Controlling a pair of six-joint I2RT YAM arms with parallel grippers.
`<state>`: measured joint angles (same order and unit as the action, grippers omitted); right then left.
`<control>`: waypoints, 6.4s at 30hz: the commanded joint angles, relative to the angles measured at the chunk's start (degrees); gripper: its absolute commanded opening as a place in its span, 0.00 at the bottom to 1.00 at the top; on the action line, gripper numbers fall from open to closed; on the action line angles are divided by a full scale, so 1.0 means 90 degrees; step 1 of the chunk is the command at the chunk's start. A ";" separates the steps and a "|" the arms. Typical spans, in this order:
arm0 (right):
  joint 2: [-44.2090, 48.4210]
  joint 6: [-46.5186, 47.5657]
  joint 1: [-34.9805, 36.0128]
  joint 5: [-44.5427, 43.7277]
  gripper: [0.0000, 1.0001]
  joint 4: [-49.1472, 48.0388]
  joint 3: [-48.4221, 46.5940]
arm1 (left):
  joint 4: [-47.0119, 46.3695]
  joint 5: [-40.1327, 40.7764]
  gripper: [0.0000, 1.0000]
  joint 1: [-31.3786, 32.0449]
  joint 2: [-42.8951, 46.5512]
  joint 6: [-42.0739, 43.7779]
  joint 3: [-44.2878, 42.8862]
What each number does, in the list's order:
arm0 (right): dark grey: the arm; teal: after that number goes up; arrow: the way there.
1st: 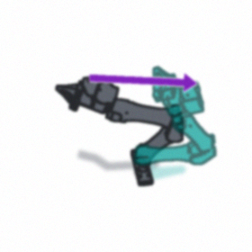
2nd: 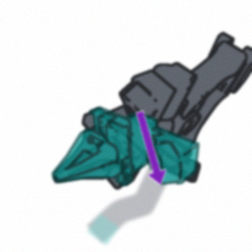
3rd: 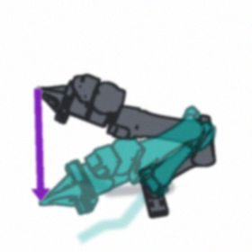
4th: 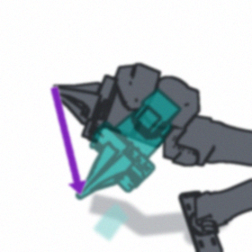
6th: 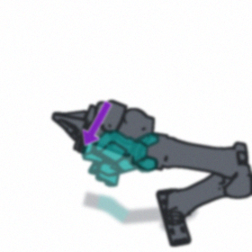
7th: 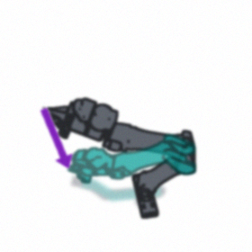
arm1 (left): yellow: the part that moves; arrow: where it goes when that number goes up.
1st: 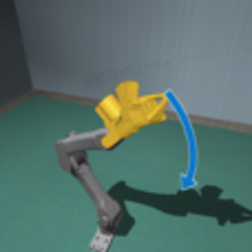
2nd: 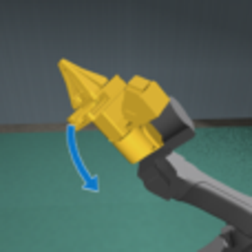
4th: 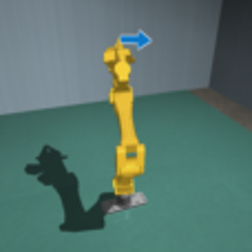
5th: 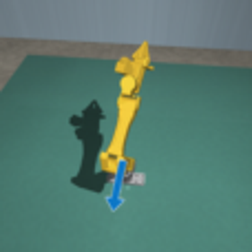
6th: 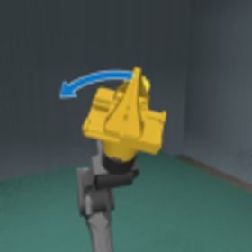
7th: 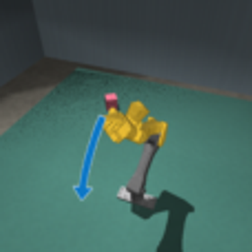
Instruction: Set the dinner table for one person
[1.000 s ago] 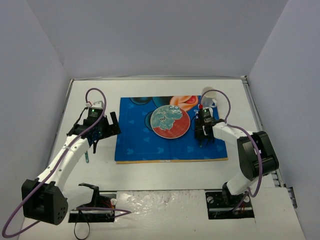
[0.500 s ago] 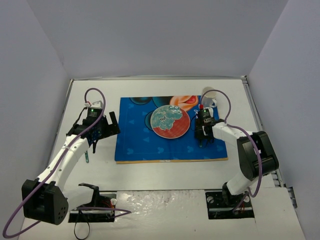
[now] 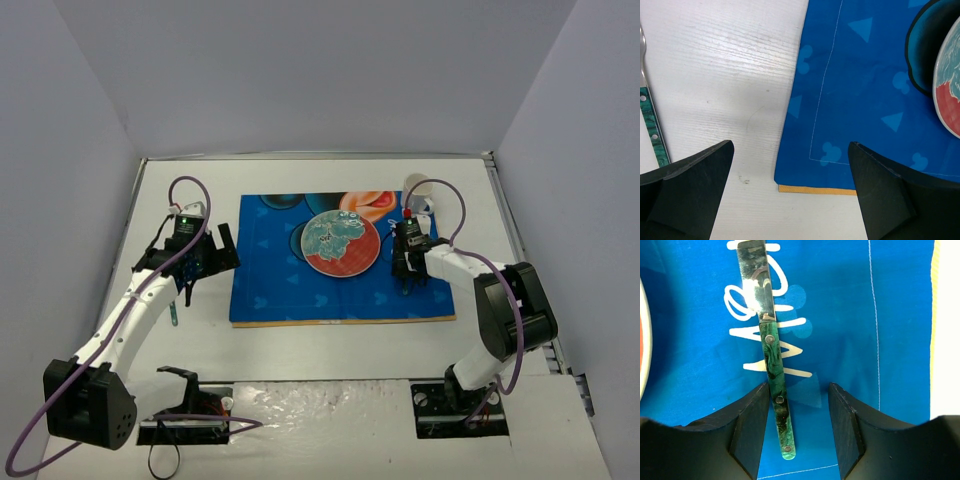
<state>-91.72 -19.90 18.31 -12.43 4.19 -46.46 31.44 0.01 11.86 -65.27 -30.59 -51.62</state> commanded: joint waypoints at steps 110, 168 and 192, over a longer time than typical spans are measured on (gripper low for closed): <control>0.3570 0.0825 -0.0764 0.2583 0.90 0.0394 -0.1018 | 0.0471 -0.0364 0.05 0.1603 -0.4831 -0.0354 -0.3097; 0.7275 0.1611 -0.0481 -0.2379 1.00 0.1107 -0.0640 | 0.0352 0.1813 0.97 0.0353 0.3590 0.1240 -0.0168; 0.7370 0.1768 -0.0375 -0.2271 1.00 0.0923 -0.0332 | 0.0142 0.1727 0.97 0.0353 0.3440 0.1053 0.0338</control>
<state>-24.84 -5.25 14.35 -31.55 17.32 -48.23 36.85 15.29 15.35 -32.52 -20.81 -46.87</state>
